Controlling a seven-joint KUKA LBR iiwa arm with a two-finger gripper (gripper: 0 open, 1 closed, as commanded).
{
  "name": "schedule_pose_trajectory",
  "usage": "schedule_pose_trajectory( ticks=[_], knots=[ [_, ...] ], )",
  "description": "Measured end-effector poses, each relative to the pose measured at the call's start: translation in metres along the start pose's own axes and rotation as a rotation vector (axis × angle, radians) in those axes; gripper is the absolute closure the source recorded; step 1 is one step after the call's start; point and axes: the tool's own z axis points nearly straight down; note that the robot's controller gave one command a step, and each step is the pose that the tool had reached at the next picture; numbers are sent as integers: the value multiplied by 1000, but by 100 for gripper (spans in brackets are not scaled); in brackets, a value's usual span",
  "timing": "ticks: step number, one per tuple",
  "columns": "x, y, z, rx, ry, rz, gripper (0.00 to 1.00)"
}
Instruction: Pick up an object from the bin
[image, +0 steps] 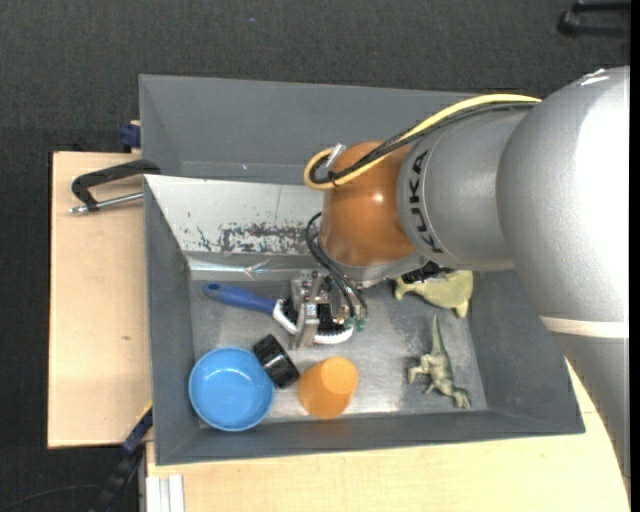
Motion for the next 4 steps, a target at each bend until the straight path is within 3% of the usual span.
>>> schedule_pose_trajectory(
  ticks=[2, 3, 4],
  knots=[
    [-20, 2, 0, 2, 2, 20, 100],
    [-27, 3, 1, 4, 6, 129, 100],
    [-9, 9, -121, 2, -2, 135, 100]
  ],
)
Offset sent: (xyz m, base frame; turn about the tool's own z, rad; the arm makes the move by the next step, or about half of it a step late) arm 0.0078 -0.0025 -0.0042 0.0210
